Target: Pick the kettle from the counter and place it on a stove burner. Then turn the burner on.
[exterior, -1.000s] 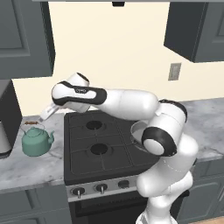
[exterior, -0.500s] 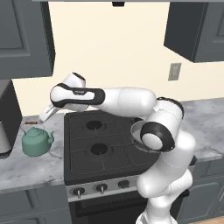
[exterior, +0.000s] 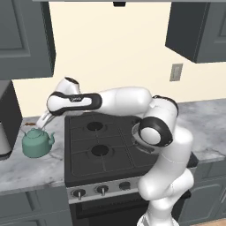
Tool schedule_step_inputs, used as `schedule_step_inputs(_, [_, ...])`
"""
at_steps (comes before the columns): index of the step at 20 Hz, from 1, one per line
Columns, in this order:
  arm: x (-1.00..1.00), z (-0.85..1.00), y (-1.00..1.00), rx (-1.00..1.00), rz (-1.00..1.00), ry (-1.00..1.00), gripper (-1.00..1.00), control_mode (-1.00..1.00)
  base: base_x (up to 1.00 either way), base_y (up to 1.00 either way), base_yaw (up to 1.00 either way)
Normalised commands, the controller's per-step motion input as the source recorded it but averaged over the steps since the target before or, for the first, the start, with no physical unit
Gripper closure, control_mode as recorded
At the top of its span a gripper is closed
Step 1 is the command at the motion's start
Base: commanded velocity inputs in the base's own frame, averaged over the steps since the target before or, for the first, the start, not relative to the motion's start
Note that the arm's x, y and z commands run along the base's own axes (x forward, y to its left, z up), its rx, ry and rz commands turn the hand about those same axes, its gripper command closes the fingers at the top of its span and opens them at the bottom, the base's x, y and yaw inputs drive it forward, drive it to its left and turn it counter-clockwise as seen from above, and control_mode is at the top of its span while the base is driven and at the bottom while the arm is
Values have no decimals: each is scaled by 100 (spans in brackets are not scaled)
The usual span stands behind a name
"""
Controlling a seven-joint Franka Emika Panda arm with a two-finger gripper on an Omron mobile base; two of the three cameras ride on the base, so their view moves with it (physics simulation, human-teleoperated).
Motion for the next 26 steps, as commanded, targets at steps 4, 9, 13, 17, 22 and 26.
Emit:
schedule_step_inputs(4, [18, -16, 14, -6, 0, 0, -100, -100, 0, 0, 0])
schedule_step_inputs(9, [29, -15, 11, -8, 0, 0, -100, -100, 0, 0, 0])
schedule_step_inputs(13, [38, -16, 13, -7, 0, 0, -100, -100, 0, 0, 0])
schedule_step_inputs(17, [47, -20, 23, 0, 0, 0, -100, -100, 0, 0, 0])
schedule_step_inputs(22, [41, -17, 26, 0, 0, 0, -100, -100, 0, 0, 0])
schedule_step_inputs(26, [31, -18, 23, 0, 0, 0, -100, -100, 0, 0, 0])
